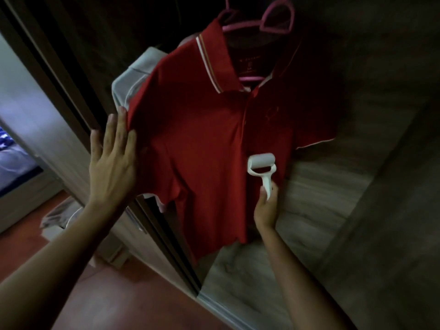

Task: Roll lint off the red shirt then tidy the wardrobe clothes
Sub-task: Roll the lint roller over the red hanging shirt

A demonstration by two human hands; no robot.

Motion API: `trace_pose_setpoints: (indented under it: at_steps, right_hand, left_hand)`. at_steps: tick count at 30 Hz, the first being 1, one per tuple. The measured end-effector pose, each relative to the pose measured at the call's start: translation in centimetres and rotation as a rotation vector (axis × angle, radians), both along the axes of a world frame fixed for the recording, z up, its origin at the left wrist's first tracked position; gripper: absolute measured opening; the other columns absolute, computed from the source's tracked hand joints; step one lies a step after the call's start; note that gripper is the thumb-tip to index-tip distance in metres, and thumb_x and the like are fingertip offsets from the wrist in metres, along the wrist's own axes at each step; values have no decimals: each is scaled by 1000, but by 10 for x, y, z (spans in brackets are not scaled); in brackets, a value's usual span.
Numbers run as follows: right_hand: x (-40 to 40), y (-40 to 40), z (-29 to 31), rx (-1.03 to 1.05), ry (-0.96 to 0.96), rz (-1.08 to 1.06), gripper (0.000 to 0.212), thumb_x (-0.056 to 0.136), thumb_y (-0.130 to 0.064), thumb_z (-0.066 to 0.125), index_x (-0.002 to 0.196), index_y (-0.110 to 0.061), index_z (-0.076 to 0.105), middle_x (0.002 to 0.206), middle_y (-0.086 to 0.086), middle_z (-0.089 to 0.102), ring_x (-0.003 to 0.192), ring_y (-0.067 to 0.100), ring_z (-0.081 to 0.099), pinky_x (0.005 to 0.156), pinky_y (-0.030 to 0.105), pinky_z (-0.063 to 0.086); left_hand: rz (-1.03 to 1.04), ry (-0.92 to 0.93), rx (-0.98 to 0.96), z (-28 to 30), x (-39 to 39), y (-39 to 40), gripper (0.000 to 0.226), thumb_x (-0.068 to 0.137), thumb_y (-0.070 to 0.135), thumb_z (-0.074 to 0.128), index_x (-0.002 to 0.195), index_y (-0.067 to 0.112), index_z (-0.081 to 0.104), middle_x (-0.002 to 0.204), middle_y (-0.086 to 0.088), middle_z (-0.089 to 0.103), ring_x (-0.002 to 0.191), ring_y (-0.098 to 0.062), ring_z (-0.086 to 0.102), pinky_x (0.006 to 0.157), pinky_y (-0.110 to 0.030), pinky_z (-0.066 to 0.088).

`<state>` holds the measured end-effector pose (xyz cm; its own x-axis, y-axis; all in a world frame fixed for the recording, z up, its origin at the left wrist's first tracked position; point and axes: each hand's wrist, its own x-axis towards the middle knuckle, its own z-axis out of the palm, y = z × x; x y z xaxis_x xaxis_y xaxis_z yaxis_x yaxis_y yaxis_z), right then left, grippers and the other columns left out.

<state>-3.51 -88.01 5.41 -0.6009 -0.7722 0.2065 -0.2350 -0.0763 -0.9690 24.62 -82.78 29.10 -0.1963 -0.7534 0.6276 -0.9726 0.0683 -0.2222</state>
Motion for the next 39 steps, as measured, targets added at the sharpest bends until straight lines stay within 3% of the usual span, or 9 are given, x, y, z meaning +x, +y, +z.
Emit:
trace_pose_setpoints:
  at_steps: [2, 7, 13, 16, 18, 22, 28, 34, 39]
  right_hand:
    - [1, 2, -34, 122, 51, 20, 32, 98, -23, 48, 130, -20, 51, 117, 2, 65, 104, 22, 63, 88, 39, 50]
    - [4, 37, -92, 405, 72, 27, 35, 97, -19, 51, 131, -15, 53, 123, 13, 63, 112, 33, 59, 89, 37, 45]
    - [20, 41, -9, 16, 22, -162, 38, 99, -23, 49, 135, -11, 50, 119, 8, 64, 104, 20, 62, 83, 21, 42]
    - [25, 38, 25, -104, 49, -158, 40, 99, -25, 47, 137, -11, 47, 123, 3, 61, 106, 10, 57, 86, 13, 40]
    - [31, 37, 18, -95, 68, -140, 39, 99, -21, 50, 135, -8, 49, 122, 7, 61, 105, 10, 56, 85, 4, 37]
    - [42, 45, -43, 49, 89, -50, 36, 98, -19, 50, 133, -9, 51, 120, 10, 63, 108, 23, 61, 89, 29, 48]
    - [46, 74, -116, 435, 147, 43, 37, 95, -21, 54, 132, -21, 53, 119, 11, 64, 107, 31, 62, 84, 40, 51]
    - [71, 69, -72, 130, 208, -35, 35, 96, -16, 54, 130, -11, 53, 120, 10, 62, 107, 22, 59, 85, 25, 45]
    - [84, 64, -87, 352, 284, 116, 38, 96, -24, 53, 133, -23, 47, 121, 9, 60, 105, 28, 61, 79, 42, 53]
  left_hand:
    - [2, -17, 18, 0, 0, 3, 58, 92, 18, 52, 141, -7, 32, 158, -21, 7, 146, -36, 6, 116, -56, 4]
    - [13, -35, 51, 0, 1, 4, 73, 85, 17, 61, 145, -4, 26, 159, -18, 1, 147, -33, 1, 118, -52, -1]
    - [10, -9, 37, -5, -4, 1, 55, 99, 28, 34, 144, -4, 27, 159, -19, 5, 147, -32, 2, 118, -53, 1]
    - [9, -16, 60, -9, -5, -2, 60, 96, 22, 49, 145, -3, 25, 158, -21, 6, 147, -32, 2, 118, -55, 2]
    - [-3, -7, 60, -9, -7, -1, 60, 96, 27, 39, 146, -3, 24, 158, -22, 7, 147, -33, 2, 118, -56, 2]
    - [-15, 11, 67, -10, -11, 1, 67, 89, 31, 34, 145, -5, 24, 157, -24, 8, 147, -35, 2, 117, -57, 2]
    - [0, 8, 50, -18, -14, -3, 65, 96, 39, 15, 144, -3, 26, 158, -21, 6, 147, -33, 1, 118, -51, 0]
    - [-40, 34, 18, -24, -20, -3, 57, 96, 29, 20, 140, -7, 33, 157, -25, 11, 146, -38, 5, 117, -48, -4]
    - [-16, 60, 18, -25, -24, -1, 62, 94, 35, 19, 143, -4, 28, 158, -22, 6, 147, -36, 1, 117, -44, -9]
